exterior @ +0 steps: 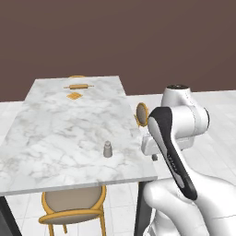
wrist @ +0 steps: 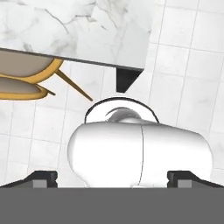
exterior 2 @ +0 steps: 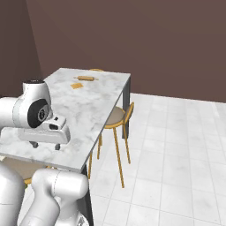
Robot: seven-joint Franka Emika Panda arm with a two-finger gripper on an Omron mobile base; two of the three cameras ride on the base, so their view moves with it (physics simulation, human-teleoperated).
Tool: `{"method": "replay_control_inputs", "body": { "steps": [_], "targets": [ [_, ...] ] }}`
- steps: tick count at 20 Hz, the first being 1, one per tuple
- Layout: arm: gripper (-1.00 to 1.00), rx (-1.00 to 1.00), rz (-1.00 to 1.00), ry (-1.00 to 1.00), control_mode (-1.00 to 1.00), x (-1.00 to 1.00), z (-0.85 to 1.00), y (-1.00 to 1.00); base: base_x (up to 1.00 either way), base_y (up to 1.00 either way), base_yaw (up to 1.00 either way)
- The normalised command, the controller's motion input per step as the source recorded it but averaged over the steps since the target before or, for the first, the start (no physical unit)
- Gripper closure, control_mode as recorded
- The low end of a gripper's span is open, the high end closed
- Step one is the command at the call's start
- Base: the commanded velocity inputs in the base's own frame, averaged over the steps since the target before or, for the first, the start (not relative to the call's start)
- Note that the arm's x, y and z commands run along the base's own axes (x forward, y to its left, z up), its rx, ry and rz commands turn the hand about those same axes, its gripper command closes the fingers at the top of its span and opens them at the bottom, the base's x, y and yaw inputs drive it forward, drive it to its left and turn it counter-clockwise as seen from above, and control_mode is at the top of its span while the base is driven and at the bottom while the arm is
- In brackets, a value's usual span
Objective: Move the shaker and mayonnaise from the cabinet to the dining counter.
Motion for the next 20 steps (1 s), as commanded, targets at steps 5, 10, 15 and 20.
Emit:
{"method": "replay_control_inputs", "body": {
  "steps": [5, 10, 15, 20],
  "targets": [
    [-1.00, -0.01, -0.01, -0.01, -1.00, -0.11, 0.01, -0.34, 0.00, 0.00, 0.00],
    [-1.00, -0.10, 0.00, -0.18, -1.00, -0.01, 0.00, -0.09, 0.00, 0.00, 0.00],
    [-1.00, -0.15, 0.00, -0.31, -1.00, 0.00, 0.00, -0.07, 0.00, 0.00, 0.00],
    [-1.00, -0.01, 0.00, -0.11, -1.00, 0.00, 0.00, -0.07, 0.00, 0.00, 0.00]
  ]
}}
